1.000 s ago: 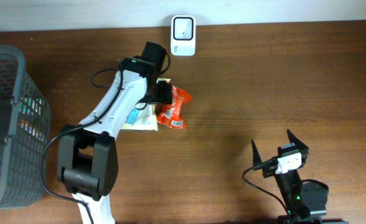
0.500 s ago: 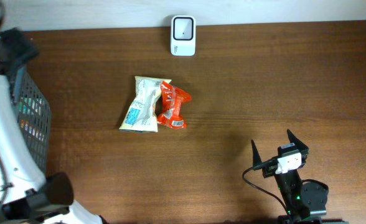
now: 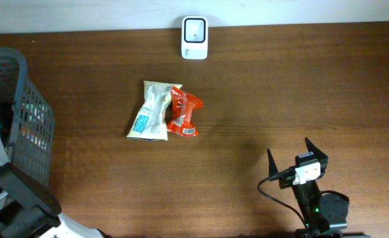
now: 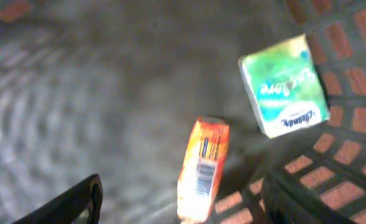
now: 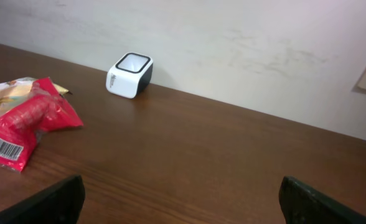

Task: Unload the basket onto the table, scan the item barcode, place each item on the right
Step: 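Take the small orange box from the basket and set it right of bags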

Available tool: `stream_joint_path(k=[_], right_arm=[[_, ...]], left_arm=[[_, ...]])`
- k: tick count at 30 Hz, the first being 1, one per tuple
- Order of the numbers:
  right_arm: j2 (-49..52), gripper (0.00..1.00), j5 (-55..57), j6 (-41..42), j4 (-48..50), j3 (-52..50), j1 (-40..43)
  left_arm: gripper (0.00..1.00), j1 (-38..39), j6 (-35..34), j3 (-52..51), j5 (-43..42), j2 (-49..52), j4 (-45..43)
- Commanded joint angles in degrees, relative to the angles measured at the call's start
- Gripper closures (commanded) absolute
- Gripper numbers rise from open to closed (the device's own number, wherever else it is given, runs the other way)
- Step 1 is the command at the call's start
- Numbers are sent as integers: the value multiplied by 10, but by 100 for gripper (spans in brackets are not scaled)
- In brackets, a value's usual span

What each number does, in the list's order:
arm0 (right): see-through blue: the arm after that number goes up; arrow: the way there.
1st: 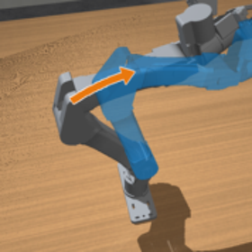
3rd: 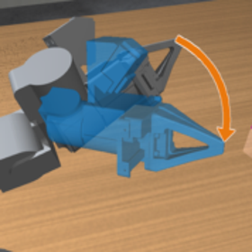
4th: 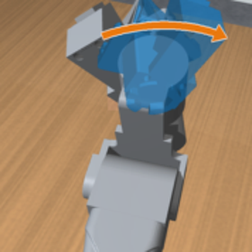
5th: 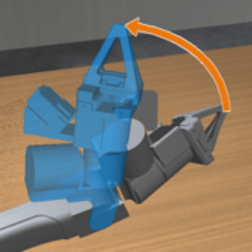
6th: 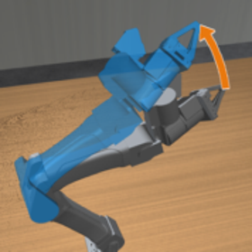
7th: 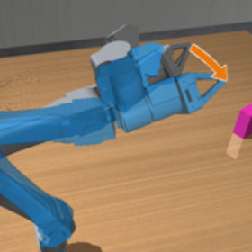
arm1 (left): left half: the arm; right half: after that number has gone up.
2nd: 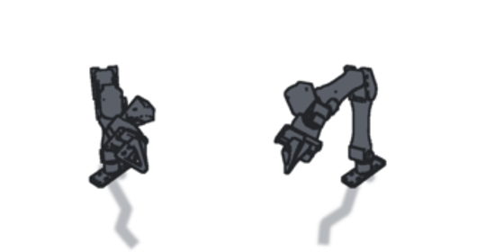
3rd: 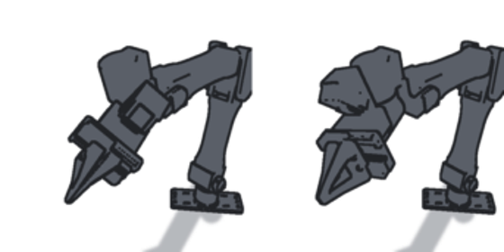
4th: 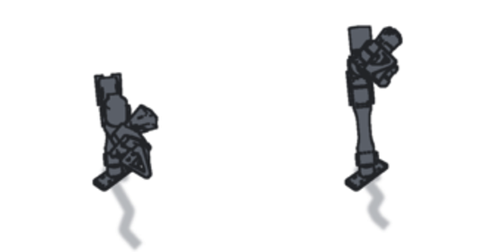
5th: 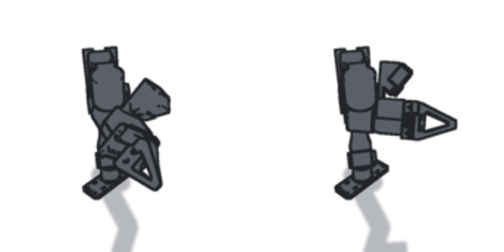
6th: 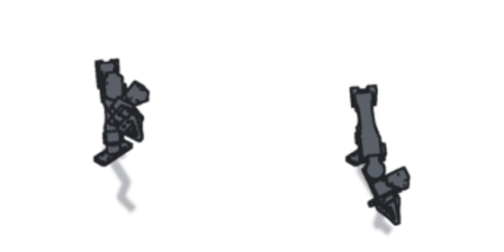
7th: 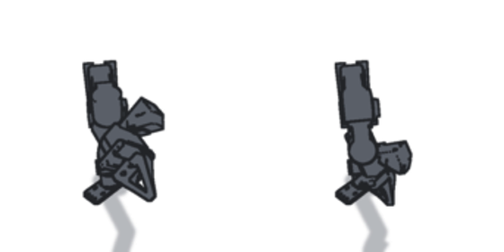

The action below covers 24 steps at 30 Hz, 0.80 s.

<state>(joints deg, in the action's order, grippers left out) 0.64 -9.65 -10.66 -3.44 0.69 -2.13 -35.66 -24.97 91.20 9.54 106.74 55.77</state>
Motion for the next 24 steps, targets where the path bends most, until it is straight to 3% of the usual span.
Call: stream_joint_path(k=[1, 8, 12, 13, 15, 18, 20, 24], right_arm=[[-3, 2, 5, 4, -3, -4, -4], [-3, 2, 5, 4, -3, -4, -4], [-3, 2, 5, 4, -3, -4, -4], [-3, 2, 5, 4, -3, -4, -4], [-3, 2, 5, 4, -3, -4, -4], [-3, 2, 5, 4, -3, -4, -4], [-3, 2, 5, 4, -3, -4, -4], [-3, 2, 5, 4, -3, -4, -4]], left_arm=[[23, -3, 28, -44, -20, 3, -43], [22, -3, 56, -54, -45, 42, -86], [32, -3, 55, -58, -44, 85, -87], [35, -3, 55, -58, -44, 90, -86], [61, -3, 53, -58, -42, 93, -87], [86, -3, 53, -56, -42, 91, -86], [98, -6, 53, -40, -42, 84, -76], [100, -6, 54, 18, -37, 45, -41]])
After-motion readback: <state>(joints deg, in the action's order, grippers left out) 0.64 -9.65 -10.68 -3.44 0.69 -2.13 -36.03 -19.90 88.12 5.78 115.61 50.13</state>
